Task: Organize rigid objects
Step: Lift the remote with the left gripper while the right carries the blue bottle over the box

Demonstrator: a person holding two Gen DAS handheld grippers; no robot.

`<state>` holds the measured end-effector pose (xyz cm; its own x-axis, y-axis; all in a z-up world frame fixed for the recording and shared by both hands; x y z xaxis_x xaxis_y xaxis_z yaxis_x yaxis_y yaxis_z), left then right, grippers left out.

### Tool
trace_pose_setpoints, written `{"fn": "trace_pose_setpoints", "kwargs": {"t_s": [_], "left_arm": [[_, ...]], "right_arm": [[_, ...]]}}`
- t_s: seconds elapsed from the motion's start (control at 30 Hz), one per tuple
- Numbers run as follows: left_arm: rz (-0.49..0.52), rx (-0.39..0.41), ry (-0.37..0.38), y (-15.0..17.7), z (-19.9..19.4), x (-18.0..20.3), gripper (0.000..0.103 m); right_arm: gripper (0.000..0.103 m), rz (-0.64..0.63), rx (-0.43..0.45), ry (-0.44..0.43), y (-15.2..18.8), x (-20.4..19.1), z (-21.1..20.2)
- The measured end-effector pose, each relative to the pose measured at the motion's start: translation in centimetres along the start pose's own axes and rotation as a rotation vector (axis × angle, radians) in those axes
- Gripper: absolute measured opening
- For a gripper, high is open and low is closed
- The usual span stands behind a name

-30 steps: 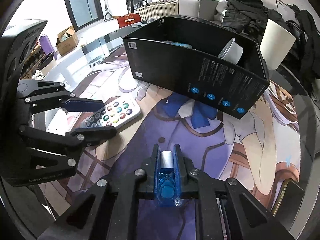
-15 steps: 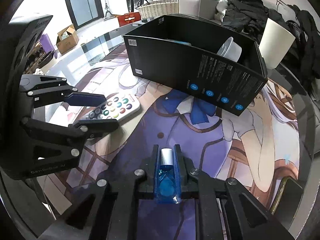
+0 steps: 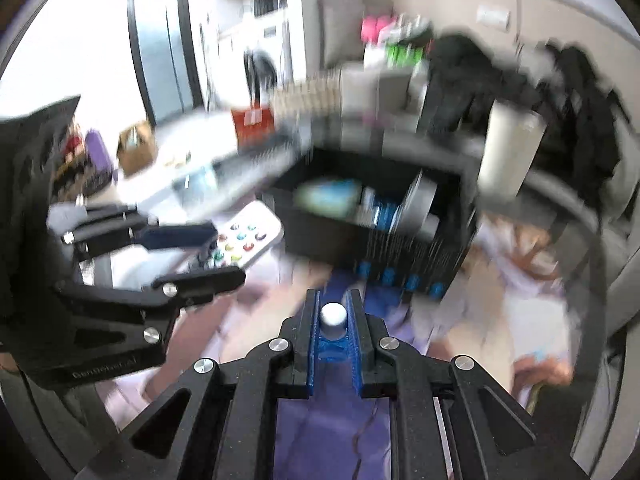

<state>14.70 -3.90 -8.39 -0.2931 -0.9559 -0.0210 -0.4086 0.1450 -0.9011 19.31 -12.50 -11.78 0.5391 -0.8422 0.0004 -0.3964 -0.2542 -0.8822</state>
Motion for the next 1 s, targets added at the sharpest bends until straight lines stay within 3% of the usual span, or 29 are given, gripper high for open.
{"fn": "trace_pose_setpoints", "kwargs": {"t_s": [0.13, 0.23, 0.3, 0.7, 1.0], "left_arm": [[-0.019, 0.176, -0.03, -3.1, -3.0, -1.1, 0.038], [-0.024, 0.298, -0.057, -5.0, -5.7, -2.1, 0.038], [-0.021, 0.33, -0.061, -5.5, -6.4, -2.3, 0.038], [-0.039, 0.327, -0.061, -6.3, -5.5, -3.0, 0.038], [-0.086, 0.355, -0.08, -9.5, -1.9, -4.7, 0.038]], "right_arm": [[0.013, -0.029, 0.225, 0.038, -4.1, -0.1, -3.9], [0.013, -0.051, 0.329, 0.057, -5.9, -0.4, -6.2], [0.013, -0.066, 0.384, 0.071, -6.8, -0.8, -7.5], [0.013, -0.067, 0.434, 0.063, -7.8, -1.9, -9.2], [0.013, -0.005, 0.456, 0.067, -11.4, 0.0, -5.9]]}}
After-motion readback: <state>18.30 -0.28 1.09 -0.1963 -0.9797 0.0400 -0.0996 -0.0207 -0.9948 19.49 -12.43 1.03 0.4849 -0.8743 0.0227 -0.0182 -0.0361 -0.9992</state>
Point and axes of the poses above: each gripper's, at about its wrist camera, not at the fingertips, and z roughly the way its jaws point, x to its right, y to its underside, the point moved 10 cm from there along z, roughly the way its jaws point, and after that the axes turned 13 degrees about x, right-handed, at the moved point
